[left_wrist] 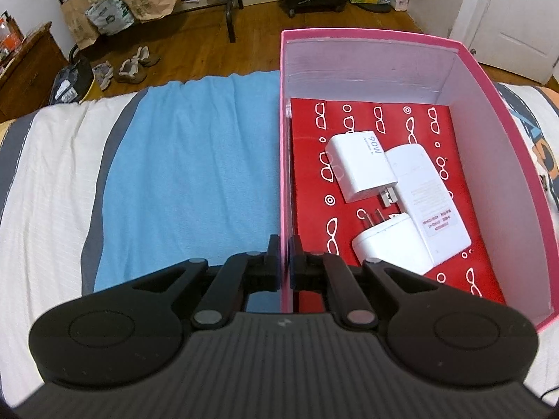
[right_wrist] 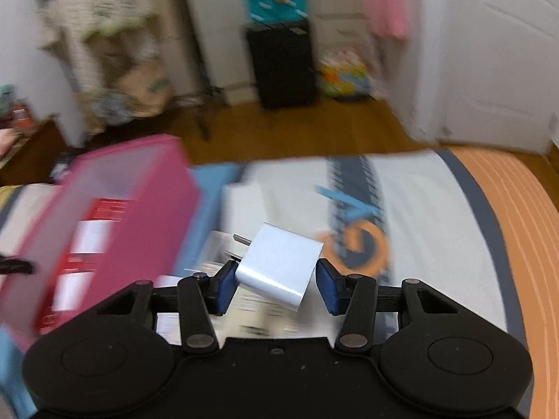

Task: Organize rigid objects
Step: 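Carry the cube charger into the pink box and open the right gripper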

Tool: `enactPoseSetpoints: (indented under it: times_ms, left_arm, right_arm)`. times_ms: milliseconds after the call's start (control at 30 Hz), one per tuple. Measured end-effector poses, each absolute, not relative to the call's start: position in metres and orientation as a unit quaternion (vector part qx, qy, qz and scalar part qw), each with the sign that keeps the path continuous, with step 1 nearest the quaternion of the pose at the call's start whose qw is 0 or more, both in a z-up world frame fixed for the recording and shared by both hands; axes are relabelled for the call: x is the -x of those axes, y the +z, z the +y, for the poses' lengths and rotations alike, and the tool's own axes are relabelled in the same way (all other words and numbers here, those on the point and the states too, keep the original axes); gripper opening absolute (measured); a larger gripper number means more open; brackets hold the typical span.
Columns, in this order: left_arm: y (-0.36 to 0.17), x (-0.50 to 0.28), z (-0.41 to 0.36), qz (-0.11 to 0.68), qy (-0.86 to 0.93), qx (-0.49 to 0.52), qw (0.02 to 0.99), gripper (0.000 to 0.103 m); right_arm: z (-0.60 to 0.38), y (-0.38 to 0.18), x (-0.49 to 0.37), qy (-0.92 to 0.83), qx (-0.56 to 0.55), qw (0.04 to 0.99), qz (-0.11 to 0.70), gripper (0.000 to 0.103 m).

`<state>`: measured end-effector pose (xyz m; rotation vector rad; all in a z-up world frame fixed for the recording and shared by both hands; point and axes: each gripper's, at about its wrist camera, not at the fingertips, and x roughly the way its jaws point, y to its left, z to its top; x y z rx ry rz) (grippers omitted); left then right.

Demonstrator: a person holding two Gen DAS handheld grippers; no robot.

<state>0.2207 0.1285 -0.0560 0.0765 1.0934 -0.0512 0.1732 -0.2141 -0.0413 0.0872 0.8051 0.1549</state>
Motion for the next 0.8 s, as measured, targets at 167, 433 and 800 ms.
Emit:
enactPoseSetpoints:
  times_ms: [167,433,800]
  left_arm:
    - [-0.052,-0.219,0.130,0.515,-0.028,-0.035,0.856,0.003]
    - [-0.051,-0.219,0.140,0.514,-0.037,0.000,0.857,0.002]
    - [-0.052,-0.220,0.146,0.515,-0.050,0.017,0.855,0.002]
  right_arm:
    - [-0.162,-0.011,-0.151,0.170,-0.021,0.919,0.355,0.054]
    - [-0.064,-0.011,-0.153,0.253,0.052,0.886,0.385,0.054]
    - [-0.012,-0.069,-0.204,0.234,-0.012,0.801,0.551,0.054]
